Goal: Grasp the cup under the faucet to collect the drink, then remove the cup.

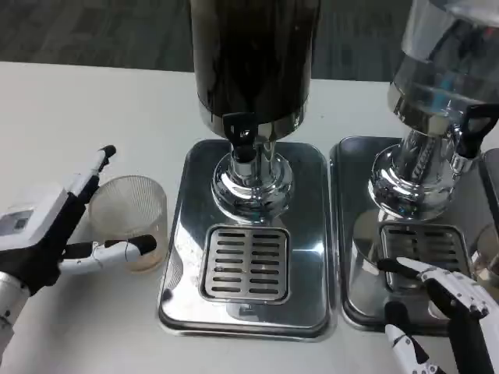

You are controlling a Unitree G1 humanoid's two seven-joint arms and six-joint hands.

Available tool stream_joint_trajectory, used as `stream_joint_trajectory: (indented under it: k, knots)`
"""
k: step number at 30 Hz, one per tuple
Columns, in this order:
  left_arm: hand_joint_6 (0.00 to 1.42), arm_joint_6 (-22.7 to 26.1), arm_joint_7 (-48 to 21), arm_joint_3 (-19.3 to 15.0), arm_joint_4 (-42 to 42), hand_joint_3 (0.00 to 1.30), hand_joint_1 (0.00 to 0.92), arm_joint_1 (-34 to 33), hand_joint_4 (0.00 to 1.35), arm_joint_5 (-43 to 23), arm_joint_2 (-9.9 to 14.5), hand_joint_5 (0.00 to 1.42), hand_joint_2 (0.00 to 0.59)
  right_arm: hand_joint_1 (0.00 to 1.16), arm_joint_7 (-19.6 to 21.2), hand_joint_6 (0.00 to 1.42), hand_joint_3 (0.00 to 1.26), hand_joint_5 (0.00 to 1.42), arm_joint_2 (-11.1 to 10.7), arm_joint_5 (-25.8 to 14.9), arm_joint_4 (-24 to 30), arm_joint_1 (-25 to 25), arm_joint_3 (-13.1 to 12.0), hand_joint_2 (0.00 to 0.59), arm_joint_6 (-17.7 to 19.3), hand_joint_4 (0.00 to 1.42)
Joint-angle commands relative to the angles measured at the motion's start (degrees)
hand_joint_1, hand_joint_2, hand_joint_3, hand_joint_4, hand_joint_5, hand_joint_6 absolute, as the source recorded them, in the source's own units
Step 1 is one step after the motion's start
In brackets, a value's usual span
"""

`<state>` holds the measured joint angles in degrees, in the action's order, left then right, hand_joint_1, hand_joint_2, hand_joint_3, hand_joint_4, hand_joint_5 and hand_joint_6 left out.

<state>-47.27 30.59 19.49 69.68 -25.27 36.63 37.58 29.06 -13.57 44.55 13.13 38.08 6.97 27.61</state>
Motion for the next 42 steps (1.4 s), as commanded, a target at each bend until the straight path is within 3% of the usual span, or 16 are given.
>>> stream_joint_trajectory:
  k: [1, 12, 22, 28, 32, 42]
  knots:
    - [0.39, -1.06, 0.42, 0.57, 0.85, 0.00, 0.152, -0.98, 0.07, 0.19, -0.87, 0.27, 0.055, 0.30, -0.11, 0.26, 0.39, 0.35, -0.09, -1.07, -0.71, 0.17, -0.47, 0.454, -0.09, 0.36]
    - [0.75, -3.46, -1.07, -0.42, 1.88, 0.15, 0.269, -0.49, 0.22, -1.90, -2.67, 0.47, 0.123, 0.30, -1.35, 0.25, 0.40, 0.36, -0.72, -1.25, 0.16, -0.27, -1.07, 0.454, -0.73, 0.38]
    - [0.85, -5.65, -3.68, -2.66, 2.09, 0.21, 0.288, 1.02, 0.26, -6.09, -4.94, 0.54, 0.131, 0.30, -2.71, 0.25, 0.41, 0.36, -0.94, -1.94, 0.73, -0.44, -1.78, 0.454, -0.55, 0.40]
    - [1.01, -6.18, -2.76, -3.03, 1.71, 0.31, 0.307, 1.96, 0.35, -6.45, -5.18, 0.68, 0.144, 0.30, -3.67, 0.23, 0.41, 0.36, -1.21, -2.87, 0.99, -0.18, -2.25, 0.454, -0.39, 0.40]
    - [1.14, -6.56, -1.65, -3.02, 1.41, 0.47, 0.348, 2.55, 0.52, -6.35, -5.21, 0.81, 0.169, 0.30, -3.81, 0.23, 0.41, 0.36, -1.17, -2.78, 1.29, -0.14, -2.23, 0.454, -0.21, 0.40]
    - [1.33, -8.49, 0.48, -4.23, 0.64, 0.62, 0.376, 4.21, 0.69, -7.03, -4.44, 0.98, 0.151, 0.30, -4.15, 0.22, 0.41, 0.36, -1.08, -3.55, 0.92, -0.30, -1.95, 0.454, 0.18, 0.40]
